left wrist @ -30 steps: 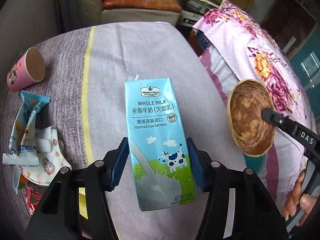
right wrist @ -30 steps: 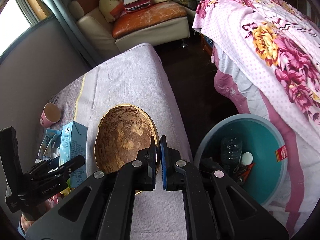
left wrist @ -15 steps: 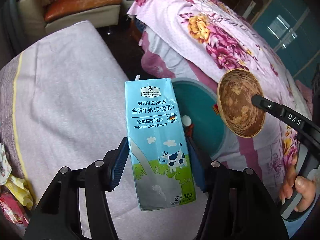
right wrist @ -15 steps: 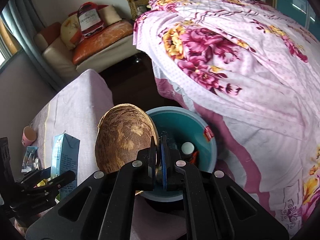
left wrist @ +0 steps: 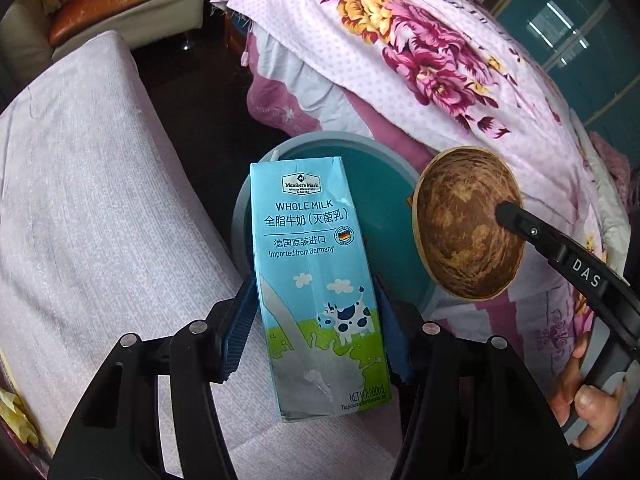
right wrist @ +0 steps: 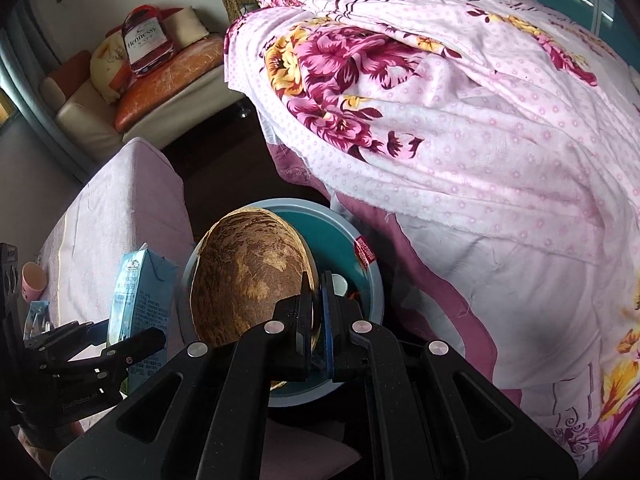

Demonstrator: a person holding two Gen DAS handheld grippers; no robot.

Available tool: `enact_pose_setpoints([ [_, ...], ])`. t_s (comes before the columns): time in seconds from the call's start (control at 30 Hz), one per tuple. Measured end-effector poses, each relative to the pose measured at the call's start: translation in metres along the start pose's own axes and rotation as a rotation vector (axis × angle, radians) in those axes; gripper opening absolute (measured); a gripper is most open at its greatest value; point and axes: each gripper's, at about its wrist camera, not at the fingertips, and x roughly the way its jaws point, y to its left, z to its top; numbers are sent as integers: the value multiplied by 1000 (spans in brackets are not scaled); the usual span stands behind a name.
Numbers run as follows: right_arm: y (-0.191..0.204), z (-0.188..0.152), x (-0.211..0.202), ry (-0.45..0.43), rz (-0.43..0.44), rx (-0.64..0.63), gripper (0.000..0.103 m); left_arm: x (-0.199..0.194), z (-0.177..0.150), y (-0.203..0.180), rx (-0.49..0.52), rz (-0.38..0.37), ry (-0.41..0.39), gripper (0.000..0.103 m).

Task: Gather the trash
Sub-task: 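Drop the milk carton into the wastebasket with the left tool while the right tool drops the bowl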

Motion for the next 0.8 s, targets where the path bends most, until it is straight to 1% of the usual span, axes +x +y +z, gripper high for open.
enact_pose_setpoints([
  [0.2, -6, 0, 9, 17, -15, 7, 5, 17, 5, -2, -8, 5, 31, 60],
  [0.27, -6, 0, 11, 23, -16, 5, 5, 19, 4, 0, -9, 11, 30, 68],
  [0.3, -6, 0, 12, 24, -16, 5, 5, 18, 4, 1, -12, 14, 27, 69],
  [0.47, -3, 2, 20, 39, -15, -1, 5, 13, 3, 10, -35, 17, 19, 74],
  [0.57, 0, 1, 26, 60, -18, -8, 5, 7, 0, 15, -46, 11, 11, 75],
  [0.63, 2, -1, 28, 70, -20, -11, 6, 3, -2, 18, -51, 10, 6, 77],
  [0.8, 7, -4, 36, 99, -19, -17, 6, -8, -8, 25, -70, -2, -8, 78],
])
